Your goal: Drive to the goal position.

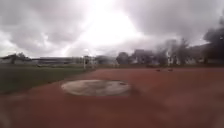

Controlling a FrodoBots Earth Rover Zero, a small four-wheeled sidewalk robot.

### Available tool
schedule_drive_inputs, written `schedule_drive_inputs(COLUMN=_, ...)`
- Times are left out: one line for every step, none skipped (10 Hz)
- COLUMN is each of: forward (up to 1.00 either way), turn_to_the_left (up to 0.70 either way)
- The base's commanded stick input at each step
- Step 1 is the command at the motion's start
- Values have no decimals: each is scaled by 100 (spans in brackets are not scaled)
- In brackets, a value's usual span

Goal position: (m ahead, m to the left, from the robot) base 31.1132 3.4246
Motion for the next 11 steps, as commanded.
schedule_drive_inputs(forward=70, turn_to_the_left=-35)
schedule_drive_inputs(forward=70, turn_to_the_left=-35)
schedule_drive_inputs(forward=70, turn_to_the_left=-35)
schedule_drive_inputs(forward=70, turn_to_the_left=-35)
schedule_drive_inputs(forward=70, turn_to_the_left=-35)
schedule_drive_inputs(forward=70, turn_to_the_left=-35)
schedule_drive_inputs(forward=70, turn_to_the_left=-35)
schedule_drive_inputs(forward=70, turn_to_the_left=-35)
schedule_drive_inputs(forward=70, turn_to_the_left=-35)
schedule_drive_inputs(forward=70, turn_to_the_left=-35)
schedule_drive_inputs(forward=70, turn_to_the_left=-35)
